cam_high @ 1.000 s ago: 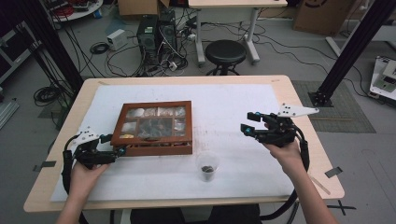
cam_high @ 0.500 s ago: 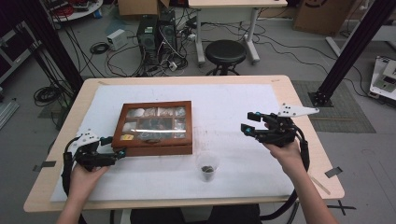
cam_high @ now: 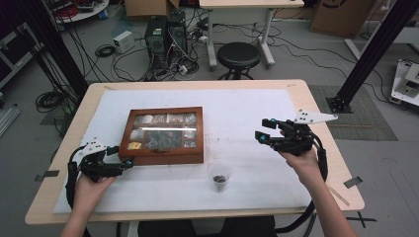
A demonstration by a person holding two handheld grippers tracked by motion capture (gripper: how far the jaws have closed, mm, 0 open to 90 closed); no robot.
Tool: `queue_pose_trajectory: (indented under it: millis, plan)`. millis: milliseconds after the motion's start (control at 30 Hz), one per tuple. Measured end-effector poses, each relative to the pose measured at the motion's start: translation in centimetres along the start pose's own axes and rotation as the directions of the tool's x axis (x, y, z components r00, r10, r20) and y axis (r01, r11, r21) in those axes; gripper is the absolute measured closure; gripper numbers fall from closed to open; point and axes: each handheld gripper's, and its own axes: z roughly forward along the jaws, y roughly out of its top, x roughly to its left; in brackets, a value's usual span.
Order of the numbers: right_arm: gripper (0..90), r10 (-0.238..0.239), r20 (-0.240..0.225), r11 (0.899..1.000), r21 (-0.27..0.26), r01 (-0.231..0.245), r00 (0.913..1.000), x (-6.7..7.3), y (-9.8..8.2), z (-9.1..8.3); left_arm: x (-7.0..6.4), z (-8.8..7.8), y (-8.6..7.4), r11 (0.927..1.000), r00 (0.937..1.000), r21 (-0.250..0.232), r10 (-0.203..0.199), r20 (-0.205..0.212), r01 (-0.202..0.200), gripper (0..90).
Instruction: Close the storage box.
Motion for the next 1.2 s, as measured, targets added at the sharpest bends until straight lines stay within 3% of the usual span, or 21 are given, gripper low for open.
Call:
queue_pose_trajectory:
  millis: [333, 733, 967, 1200]
  plan:
    - [38.2, 0.0, 0.0, 1.0, 0.0, 0.0, 1.0, 0.0, 0.0, 0.0, 0.1, -0.3, -0.1, 0.9999, 0.9999, -0.011, -0.01, 0.007, 0.01, 20.0]
    - [37.4, 0.008, 0.006, 1.0, 0.002, -0.008, 1.0, -0.3, -0.2, -0.1, 0.1, -1.0, 0.2, 0.9997, 0.9999, -0.022, 0.012, 0.01, -0.011, 20.0]
    - [36.7, 0.012, 0.017, 1.0, -0.002, -0.012, 0.9998, -0.6, -0.3, -0.2, -0.4, -2.1, 1.5, 0.9972, 0.9981, -0.042, 0.062, -0.006, -0.062, 20.0]
    - [35.1, 0.016, 0.033, 1.0, 0.003, -0.016, 0.9993, -0.9, -0.4, -0.4, -1.4, -2.4, 3.7, 0.991, 0.9952, -0.092, 0.098, 0.01, -0.097, 20.0]
